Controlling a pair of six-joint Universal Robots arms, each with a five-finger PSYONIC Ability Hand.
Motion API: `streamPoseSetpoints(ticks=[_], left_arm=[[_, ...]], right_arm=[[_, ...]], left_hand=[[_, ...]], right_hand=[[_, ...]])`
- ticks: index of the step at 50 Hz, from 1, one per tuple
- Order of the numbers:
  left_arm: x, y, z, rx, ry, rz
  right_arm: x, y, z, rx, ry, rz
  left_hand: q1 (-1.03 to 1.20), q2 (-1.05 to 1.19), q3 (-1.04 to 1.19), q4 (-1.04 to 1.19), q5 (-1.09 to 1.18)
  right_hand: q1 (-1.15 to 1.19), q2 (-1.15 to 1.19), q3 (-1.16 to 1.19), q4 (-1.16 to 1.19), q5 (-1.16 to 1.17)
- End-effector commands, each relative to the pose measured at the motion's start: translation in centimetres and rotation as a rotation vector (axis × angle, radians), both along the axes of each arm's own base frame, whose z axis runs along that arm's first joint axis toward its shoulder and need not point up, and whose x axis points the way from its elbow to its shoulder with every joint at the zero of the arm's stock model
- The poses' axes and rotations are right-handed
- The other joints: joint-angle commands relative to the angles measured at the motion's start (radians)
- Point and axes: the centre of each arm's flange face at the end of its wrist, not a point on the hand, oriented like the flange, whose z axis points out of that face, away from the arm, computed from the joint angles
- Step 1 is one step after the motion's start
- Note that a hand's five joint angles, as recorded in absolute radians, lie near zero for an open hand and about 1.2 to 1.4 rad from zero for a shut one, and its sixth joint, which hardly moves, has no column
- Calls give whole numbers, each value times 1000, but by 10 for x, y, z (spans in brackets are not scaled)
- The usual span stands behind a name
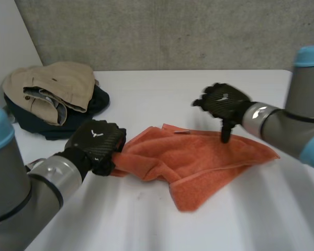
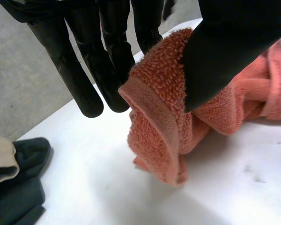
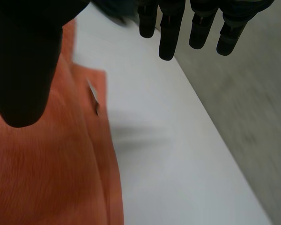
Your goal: Fold the laundry.
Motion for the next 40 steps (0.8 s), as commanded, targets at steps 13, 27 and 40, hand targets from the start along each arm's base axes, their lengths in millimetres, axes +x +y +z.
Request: streamPoseSetpoints(ticks=[13, 27, 40], left_arm=[[8, 33, -1, -53, -72, -55], [1, -89, 66, -528, 108, 82], [-51, -94, 127, -687, 312, -77]], right_arm=[[93, 42, -66, -14, 131, 414], [96, -29, 33, -471, -83, 114], [28, -23, 122, -672, -481, -153]], left_hand=[[251, 200, 205, 197, 245], [251, 200, 205, 197, 245], [251, 200, 205, 197, 245]], right_hand=[[240, 102, 256, 259, 239], [1178, 1040, 1193, 1197, 1176], [1178, 1040, 1193, 1197, 1176]])
